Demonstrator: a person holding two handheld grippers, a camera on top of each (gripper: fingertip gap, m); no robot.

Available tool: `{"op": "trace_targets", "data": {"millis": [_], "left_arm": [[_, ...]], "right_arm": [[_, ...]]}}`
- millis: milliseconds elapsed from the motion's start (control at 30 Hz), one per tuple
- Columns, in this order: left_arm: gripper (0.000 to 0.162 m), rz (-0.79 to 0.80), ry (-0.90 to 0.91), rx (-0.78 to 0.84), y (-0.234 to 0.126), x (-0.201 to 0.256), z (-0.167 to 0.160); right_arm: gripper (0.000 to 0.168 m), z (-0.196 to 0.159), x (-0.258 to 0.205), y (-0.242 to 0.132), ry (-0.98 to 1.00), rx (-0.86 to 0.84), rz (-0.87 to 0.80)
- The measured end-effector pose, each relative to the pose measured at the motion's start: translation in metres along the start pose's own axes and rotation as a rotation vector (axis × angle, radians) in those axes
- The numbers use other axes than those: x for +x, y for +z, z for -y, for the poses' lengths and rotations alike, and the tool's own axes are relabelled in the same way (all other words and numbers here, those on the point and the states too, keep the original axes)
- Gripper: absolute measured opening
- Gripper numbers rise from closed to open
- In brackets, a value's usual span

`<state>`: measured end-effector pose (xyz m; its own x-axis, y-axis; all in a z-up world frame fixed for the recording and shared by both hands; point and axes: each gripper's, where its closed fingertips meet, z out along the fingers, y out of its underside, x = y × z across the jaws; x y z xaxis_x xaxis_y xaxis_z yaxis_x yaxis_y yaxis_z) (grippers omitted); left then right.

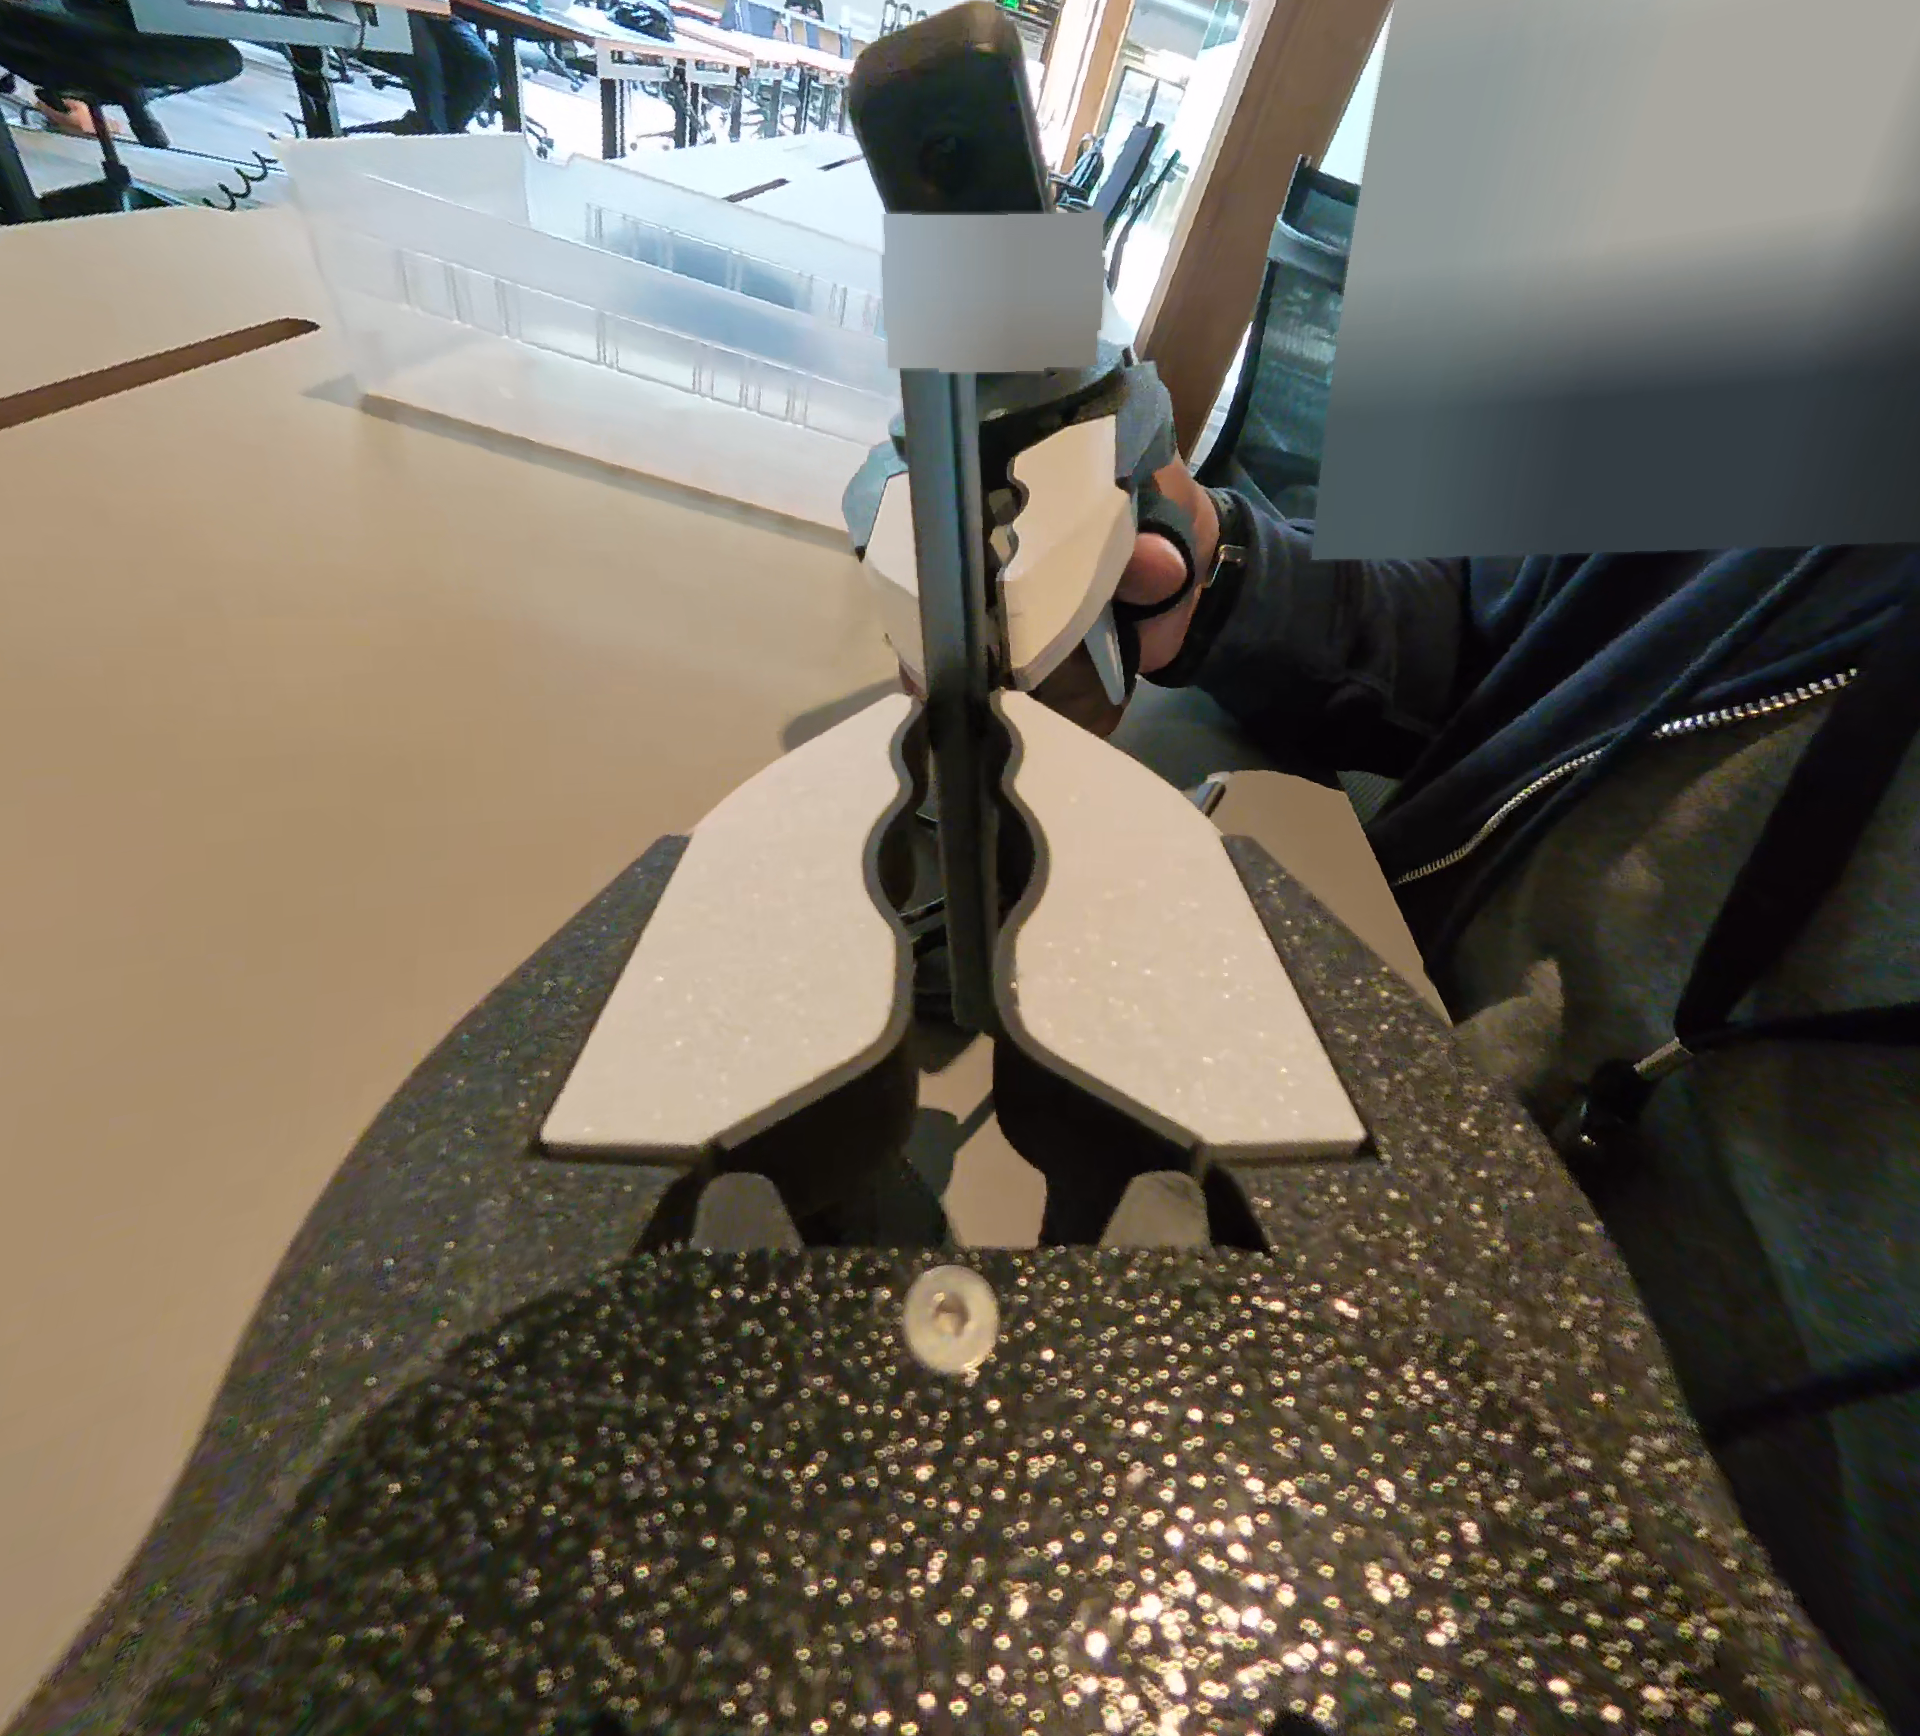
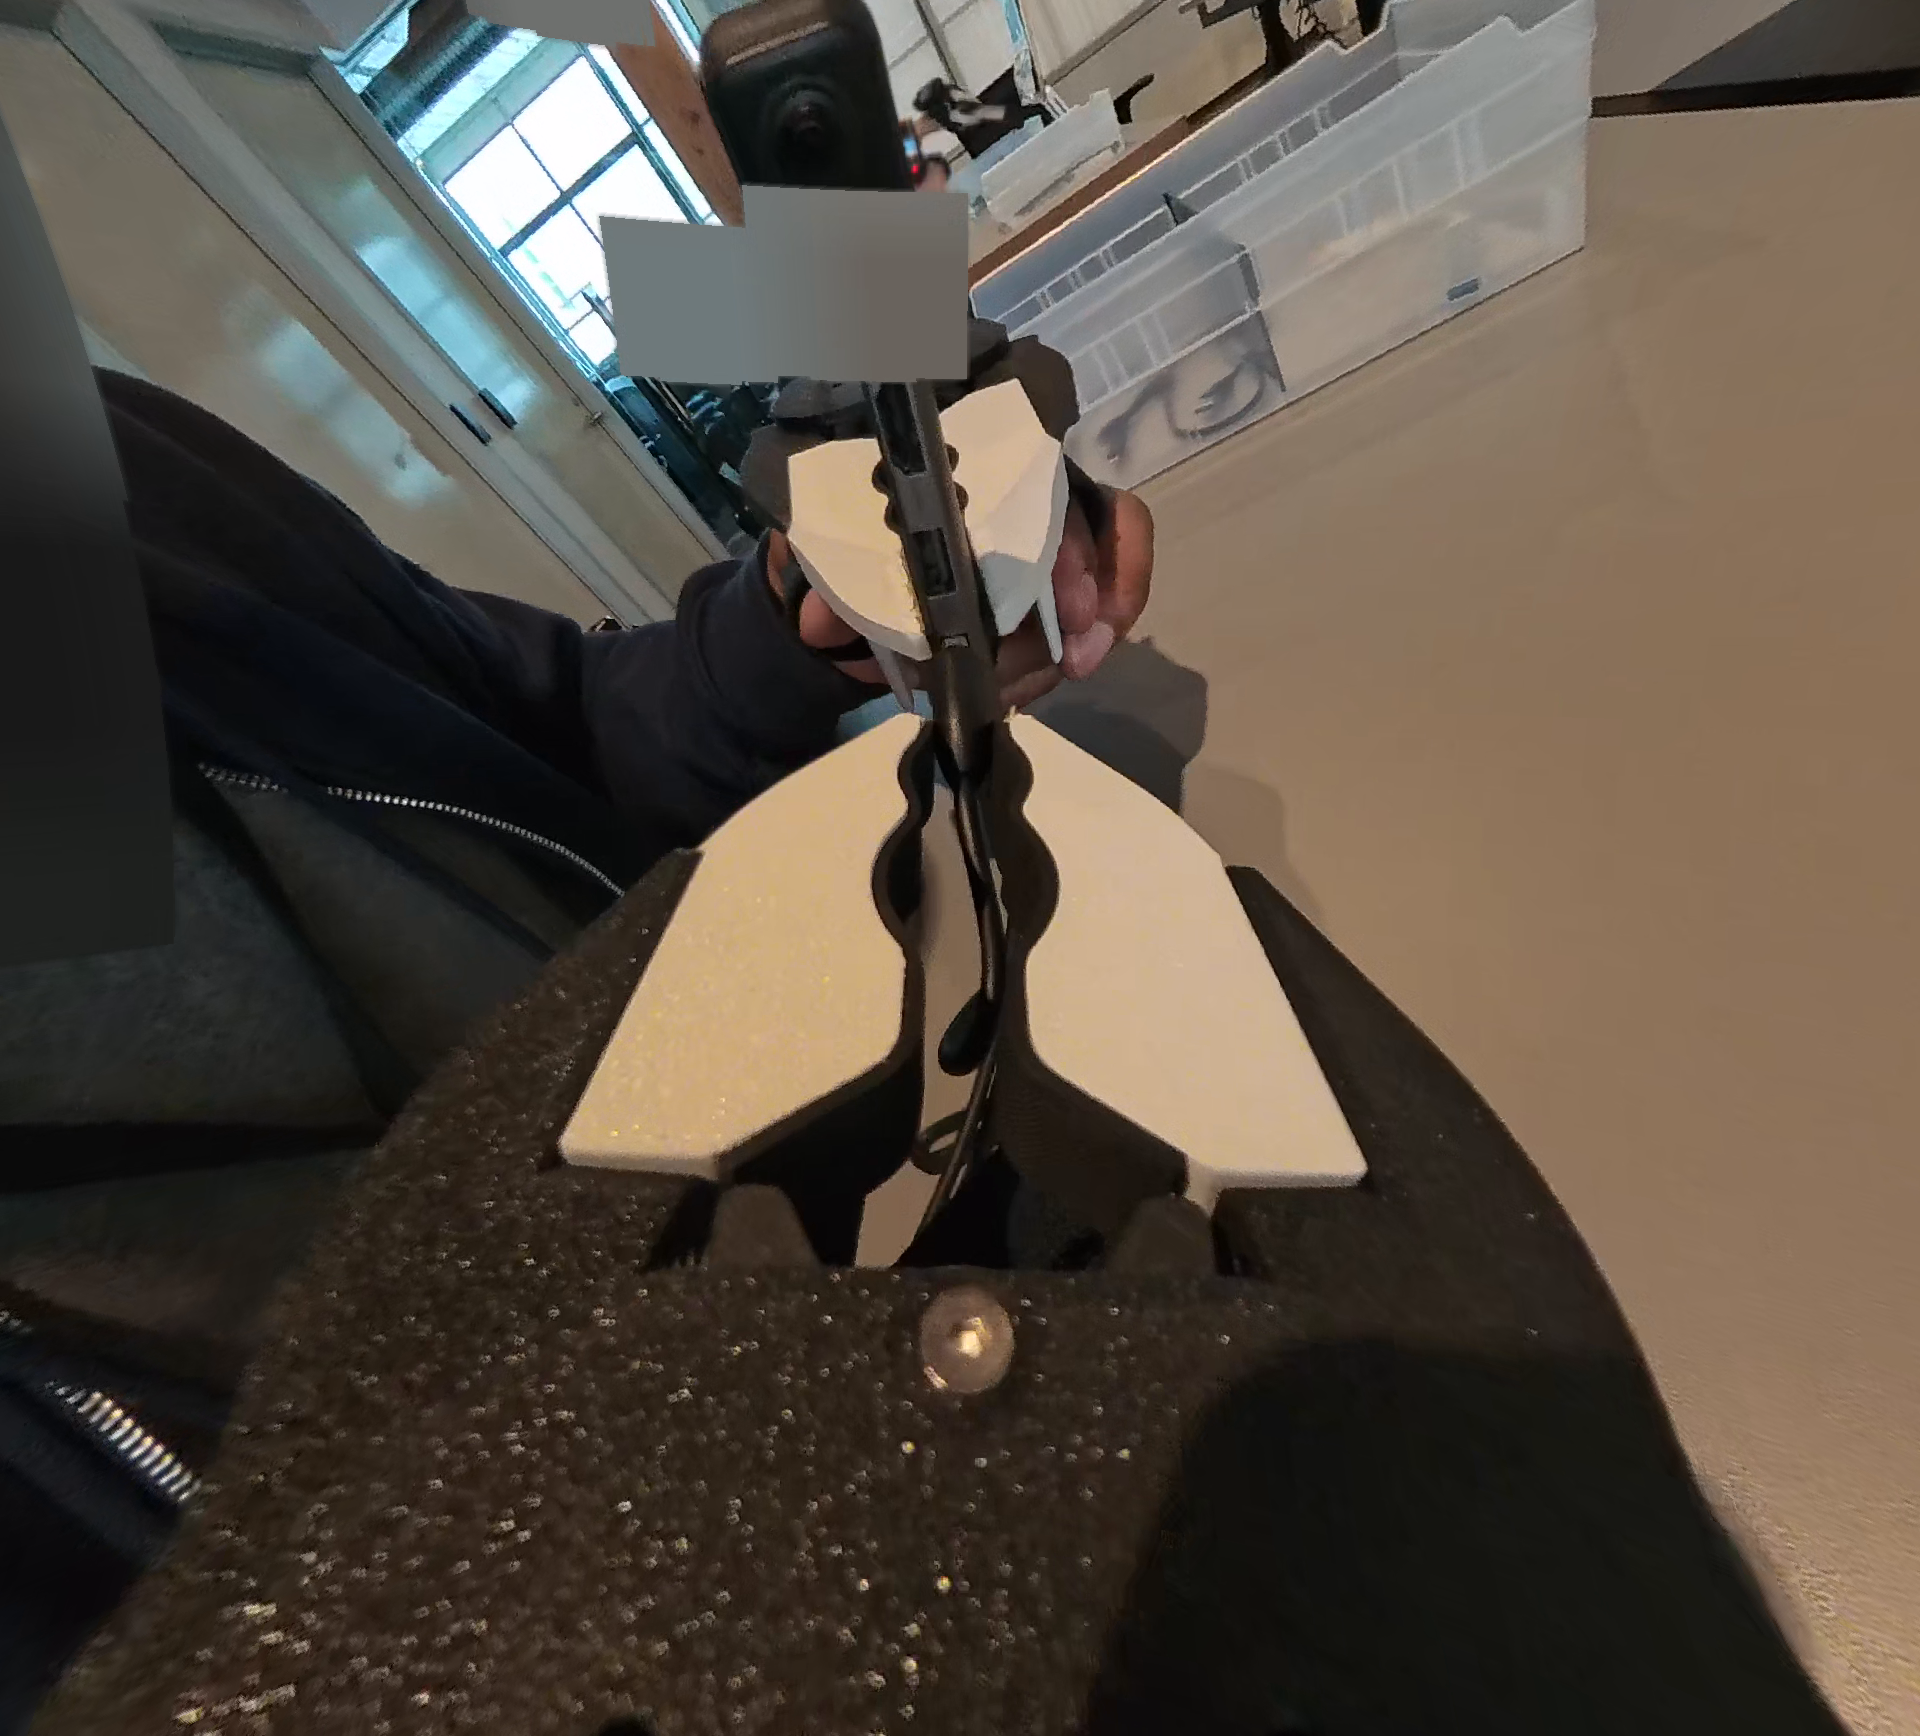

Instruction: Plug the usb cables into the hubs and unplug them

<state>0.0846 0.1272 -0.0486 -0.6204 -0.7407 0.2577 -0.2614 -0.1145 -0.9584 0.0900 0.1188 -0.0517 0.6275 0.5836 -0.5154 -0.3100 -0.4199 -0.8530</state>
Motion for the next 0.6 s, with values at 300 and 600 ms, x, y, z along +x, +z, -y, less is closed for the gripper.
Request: {"op": "trace_targets", "data": {"millis": [300,600], "left_arm": [[0.009,-0.014,-0.003,-0.101,-0.001,0.005,-0.013],[0.010,0.018,0.097,-0.228,0.004,0.009,-0.015]], "right_arm": [[0.009,-0.016,0.000,0.005,-0.031,-0.096,-0.006],[0.011,-0.048,0.001,0.029,-0.037,-0.231,-0.045]]}}
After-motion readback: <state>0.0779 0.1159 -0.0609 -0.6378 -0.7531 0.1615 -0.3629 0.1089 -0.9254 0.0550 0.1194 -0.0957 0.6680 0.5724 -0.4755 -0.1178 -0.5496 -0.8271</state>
